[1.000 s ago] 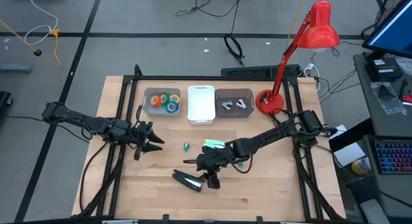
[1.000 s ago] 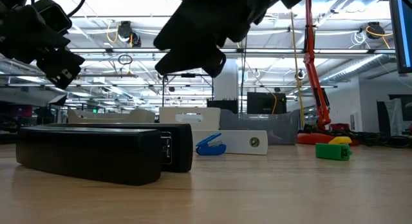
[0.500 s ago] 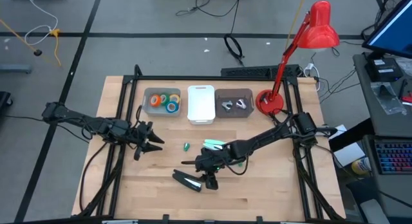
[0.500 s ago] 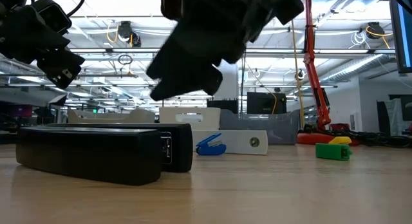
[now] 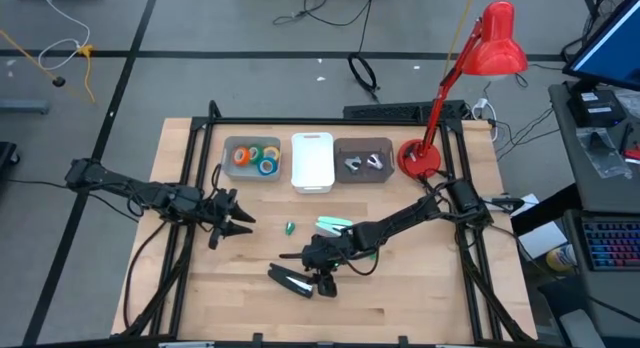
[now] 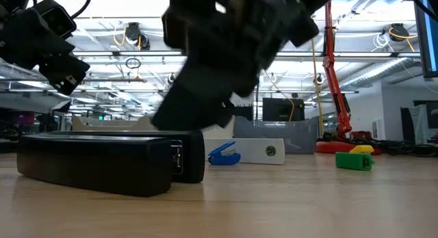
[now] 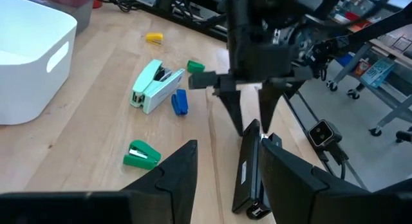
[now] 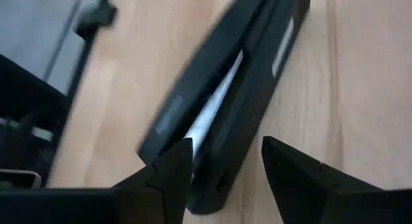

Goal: Pick and place Stapler, Stapler remover, tape
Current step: Put the black stapler into the white bin

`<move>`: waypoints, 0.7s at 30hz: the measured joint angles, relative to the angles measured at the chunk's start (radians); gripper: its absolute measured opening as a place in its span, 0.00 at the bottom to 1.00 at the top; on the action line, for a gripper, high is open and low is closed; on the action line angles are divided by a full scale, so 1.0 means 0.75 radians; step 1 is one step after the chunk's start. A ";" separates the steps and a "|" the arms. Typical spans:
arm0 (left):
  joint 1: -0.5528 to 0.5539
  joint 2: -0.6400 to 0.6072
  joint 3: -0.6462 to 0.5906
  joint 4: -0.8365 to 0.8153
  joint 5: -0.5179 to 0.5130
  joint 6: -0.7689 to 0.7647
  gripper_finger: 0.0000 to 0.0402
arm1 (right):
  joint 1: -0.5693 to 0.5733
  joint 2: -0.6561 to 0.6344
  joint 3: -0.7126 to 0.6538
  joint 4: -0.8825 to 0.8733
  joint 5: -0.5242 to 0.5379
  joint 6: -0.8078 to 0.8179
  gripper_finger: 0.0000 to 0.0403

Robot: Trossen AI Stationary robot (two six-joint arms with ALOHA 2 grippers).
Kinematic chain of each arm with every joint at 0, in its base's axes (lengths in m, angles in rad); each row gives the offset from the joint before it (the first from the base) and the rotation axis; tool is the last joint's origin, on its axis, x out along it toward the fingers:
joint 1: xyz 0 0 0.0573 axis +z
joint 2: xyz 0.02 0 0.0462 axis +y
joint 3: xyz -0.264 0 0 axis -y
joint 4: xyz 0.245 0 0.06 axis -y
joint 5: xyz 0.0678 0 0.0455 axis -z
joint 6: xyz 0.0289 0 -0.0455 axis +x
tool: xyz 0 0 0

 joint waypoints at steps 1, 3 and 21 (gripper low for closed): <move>0.000 0.000 0.000 -0.001 0.000 0.000 0.41 | 0.003 0.004 -0.001 -0.002 0.003 -0.001 0.44; 0.000 0.000 0.000 -0.002 0.000 0.000 0.41 | 0.003 0.010 -0.001 0.003 0.003 -0.002 0.43; 0.000 0.000 0.000 -0.008 -0.001 -0.002 0.41 | 0.002 0.037 0.002 -0.011 0.001 0.079 0.20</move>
